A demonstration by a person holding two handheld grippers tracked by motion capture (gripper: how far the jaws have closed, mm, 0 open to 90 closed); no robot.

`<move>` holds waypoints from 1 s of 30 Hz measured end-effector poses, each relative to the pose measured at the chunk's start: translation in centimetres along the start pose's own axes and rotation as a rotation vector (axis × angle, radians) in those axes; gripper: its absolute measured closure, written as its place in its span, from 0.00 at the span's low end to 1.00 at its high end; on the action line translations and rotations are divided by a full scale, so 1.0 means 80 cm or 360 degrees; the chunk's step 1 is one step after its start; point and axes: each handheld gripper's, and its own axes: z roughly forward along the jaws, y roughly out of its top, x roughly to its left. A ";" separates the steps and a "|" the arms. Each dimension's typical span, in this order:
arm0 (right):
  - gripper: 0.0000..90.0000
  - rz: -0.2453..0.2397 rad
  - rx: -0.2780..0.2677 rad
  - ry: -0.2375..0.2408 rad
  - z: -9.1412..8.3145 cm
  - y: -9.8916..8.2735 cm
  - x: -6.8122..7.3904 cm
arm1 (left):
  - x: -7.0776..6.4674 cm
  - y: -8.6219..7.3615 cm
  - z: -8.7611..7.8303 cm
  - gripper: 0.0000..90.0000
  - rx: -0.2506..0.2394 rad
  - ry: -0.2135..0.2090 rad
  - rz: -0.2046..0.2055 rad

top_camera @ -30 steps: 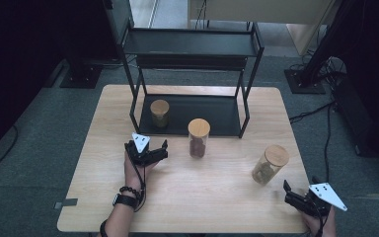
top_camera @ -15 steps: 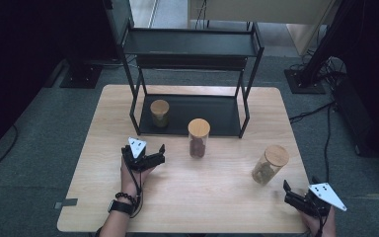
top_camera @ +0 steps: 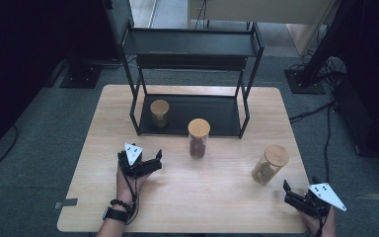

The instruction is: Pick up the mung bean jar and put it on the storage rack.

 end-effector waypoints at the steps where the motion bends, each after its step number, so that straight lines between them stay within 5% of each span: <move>1: 0.03 0.0000 0.0000 0.0000 0.000 0.000 0.000 | 0.001 -0.001 -0.001 0.00 -0.0003 -0.0004 0.0001; 30: 0.03 0.0006 -0.0001 0.0004 0.000 0.000 -0.001 | 0.038 -0.020 -0.050 0.00 0.0024 0.0012 0.0021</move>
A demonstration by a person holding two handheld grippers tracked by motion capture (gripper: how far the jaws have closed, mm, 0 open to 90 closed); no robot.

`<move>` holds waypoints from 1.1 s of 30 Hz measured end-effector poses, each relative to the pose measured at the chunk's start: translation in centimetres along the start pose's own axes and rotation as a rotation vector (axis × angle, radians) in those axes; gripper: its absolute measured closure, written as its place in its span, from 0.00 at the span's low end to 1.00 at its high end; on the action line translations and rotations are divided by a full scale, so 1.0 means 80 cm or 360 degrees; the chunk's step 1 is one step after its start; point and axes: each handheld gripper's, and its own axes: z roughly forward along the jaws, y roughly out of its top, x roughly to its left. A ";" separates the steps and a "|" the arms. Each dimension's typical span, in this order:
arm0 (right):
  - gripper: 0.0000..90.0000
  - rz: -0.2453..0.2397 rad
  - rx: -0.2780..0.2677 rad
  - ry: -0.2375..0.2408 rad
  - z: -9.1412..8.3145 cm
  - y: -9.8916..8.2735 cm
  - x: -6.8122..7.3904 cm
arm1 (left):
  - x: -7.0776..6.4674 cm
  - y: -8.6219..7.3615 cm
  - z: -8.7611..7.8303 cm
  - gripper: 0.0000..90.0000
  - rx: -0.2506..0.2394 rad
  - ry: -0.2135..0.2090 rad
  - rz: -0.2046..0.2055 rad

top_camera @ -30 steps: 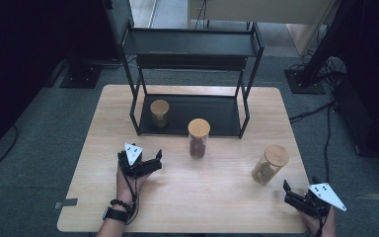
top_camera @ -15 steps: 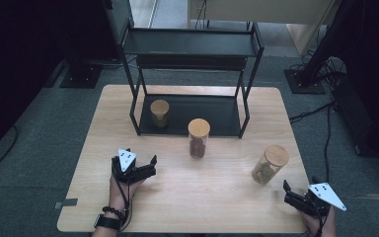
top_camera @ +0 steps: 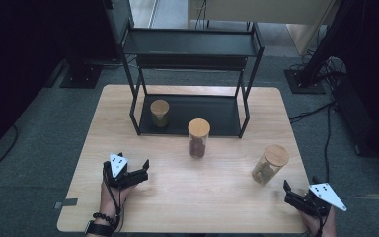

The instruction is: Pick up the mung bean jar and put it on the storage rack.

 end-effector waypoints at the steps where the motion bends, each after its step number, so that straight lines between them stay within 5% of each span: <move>1: 0.03 0.0001 -0.0004 0.0000 0.000 0.000 0.000 | 0.002 -0.001 -0.002 0.00 0.0003 0.0003 0.0004; 33: 0.03 -0.0003 0.0005 -0.0005 0.000 0.000 0.001 | 0.069 -0.025 -0.061 0.00 -0.0055 0.0167 -0.0058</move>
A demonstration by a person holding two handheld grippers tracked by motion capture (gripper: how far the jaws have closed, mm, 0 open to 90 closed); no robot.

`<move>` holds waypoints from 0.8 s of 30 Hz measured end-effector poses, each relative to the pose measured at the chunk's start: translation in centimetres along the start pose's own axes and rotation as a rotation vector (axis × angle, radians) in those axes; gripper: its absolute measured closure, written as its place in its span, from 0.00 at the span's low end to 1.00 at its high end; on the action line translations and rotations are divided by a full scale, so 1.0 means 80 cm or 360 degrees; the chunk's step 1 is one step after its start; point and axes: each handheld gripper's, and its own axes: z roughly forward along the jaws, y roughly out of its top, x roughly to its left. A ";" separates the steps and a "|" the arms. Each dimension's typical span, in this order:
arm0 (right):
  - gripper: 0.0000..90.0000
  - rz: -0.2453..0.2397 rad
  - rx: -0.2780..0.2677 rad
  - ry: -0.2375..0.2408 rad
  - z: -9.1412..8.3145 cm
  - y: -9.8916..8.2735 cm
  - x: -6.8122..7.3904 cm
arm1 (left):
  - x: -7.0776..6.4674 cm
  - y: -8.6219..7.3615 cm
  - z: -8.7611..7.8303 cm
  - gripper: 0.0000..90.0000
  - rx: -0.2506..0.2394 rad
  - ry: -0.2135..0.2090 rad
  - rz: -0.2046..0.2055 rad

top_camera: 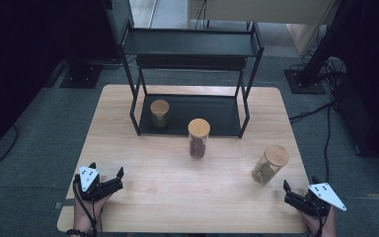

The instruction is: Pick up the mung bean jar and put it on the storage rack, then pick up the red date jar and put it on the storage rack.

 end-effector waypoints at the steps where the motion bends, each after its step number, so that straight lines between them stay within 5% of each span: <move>1: 0.03 -0.0002 0.0001 -0.0002 0.000 0.000 0.000 | 0.003 0.000 -0.001 0.00 -0.0001 0.0012 0.0005; 13: 0.03 -0.0023 0.0008 -0.0014 0.001 0.000 0.002 | 0.026 -0.005 -0.013 0.00 -0.0006 0.0019 -0.0073; 19: 0.02 0.0034 0.0012 0.0005 0.001 0.000 -0.003 | 0.023 -0.005 -0.013 0.00 -0.0006 0.0018 -0.0019; 24: 0.02 0.0052 -0.0004 -0.0006 0.000 0.000 -0.003 | 0.025 -0.005 -0.015 0.00 -0.0024 0.0004 -0.0049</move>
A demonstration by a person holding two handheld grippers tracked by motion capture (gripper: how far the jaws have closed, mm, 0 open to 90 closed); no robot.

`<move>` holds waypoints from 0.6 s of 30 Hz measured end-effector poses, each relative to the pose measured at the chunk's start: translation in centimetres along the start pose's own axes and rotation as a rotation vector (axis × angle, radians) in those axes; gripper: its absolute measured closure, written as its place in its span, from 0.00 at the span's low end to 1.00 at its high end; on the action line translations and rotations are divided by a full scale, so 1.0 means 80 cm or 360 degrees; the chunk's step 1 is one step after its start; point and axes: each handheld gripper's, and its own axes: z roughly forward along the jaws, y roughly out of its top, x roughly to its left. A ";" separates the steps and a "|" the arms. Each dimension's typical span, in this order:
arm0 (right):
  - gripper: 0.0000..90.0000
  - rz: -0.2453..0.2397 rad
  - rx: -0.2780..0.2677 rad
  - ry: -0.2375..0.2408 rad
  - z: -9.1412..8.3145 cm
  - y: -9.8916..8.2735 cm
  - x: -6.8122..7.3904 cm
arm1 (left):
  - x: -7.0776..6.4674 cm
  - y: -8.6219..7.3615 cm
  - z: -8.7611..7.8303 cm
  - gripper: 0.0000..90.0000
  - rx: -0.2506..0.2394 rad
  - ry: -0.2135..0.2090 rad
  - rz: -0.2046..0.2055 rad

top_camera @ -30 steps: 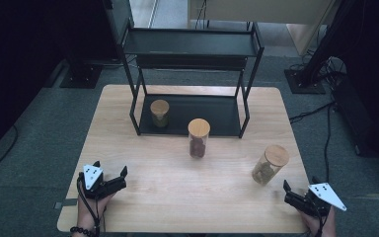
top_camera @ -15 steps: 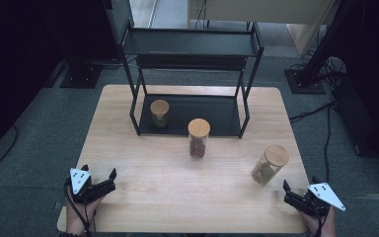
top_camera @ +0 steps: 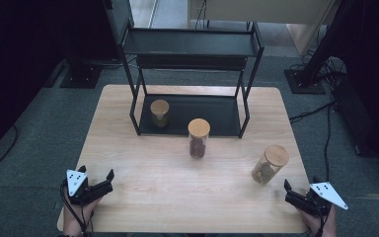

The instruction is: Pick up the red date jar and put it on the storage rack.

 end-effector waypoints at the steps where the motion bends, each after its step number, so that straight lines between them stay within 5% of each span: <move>1: 0.02 0.0005 -0.0006 -0.0007 -0.001 0.000 0.001 | 0.000 0.000 0.000 0.00 -0.0006 -0.0001 -0.0003; 18: 0.02 -0.0007 0.0008 0.0045 -0.024 0.005 0.045 | -0.002 0.001 0.002 0.00 0.0021 -0.0014 0.0033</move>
